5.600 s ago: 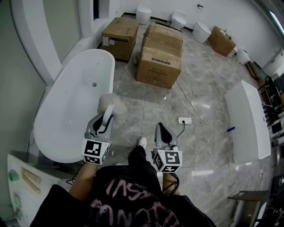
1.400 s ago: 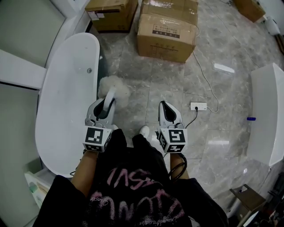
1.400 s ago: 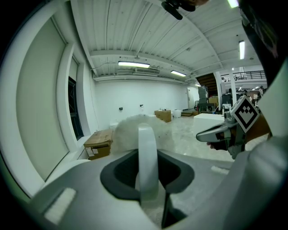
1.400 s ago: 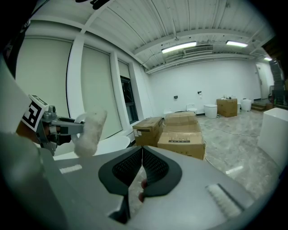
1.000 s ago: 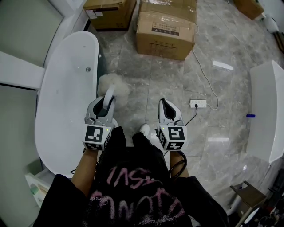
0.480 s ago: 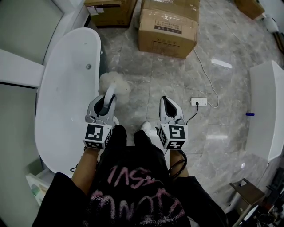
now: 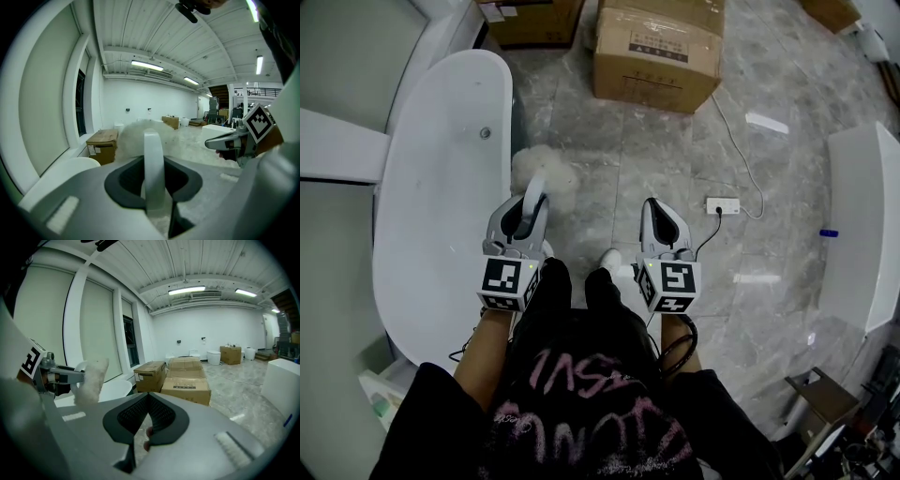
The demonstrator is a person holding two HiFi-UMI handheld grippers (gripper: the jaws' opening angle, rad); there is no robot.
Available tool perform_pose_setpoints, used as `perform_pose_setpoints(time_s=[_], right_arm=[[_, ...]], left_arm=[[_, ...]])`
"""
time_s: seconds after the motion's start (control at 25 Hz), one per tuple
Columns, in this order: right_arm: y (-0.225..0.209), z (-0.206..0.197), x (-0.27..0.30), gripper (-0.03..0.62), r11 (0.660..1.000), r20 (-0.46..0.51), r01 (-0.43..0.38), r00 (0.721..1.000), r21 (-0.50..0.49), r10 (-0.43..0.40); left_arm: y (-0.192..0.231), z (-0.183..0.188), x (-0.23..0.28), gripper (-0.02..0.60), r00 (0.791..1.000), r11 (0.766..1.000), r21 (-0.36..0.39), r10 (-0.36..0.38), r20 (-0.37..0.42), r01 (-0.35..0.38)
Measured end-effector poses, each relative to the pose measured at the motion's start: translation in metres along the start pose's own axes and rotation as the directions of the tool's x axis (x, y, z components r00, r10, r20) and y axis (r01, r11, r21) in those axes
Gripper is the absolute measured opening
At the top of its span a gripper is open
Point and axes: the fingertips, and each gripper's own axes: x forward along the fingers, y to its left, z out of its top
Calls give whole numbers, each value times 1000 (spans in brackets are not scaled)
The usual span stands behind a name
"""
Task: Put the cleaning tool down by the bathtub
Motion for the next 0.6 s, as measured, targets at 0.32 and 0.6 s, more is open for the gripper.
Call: perform_pose_setpoints(time_s=[0.32, 0.6], right_arm=[[3, -2, 12, 14, 1000, -5, 4, 1000, 11, -4], [5, -13, 20, 15, 1000, -14, 21, 1000, 16, -21]], left_arm=[[4, -13, 9, 81, 999, 1000, -7, -21, -30, 21], [11, -31, 12, 83, 998, 999, -27, -29, -61, 27]])
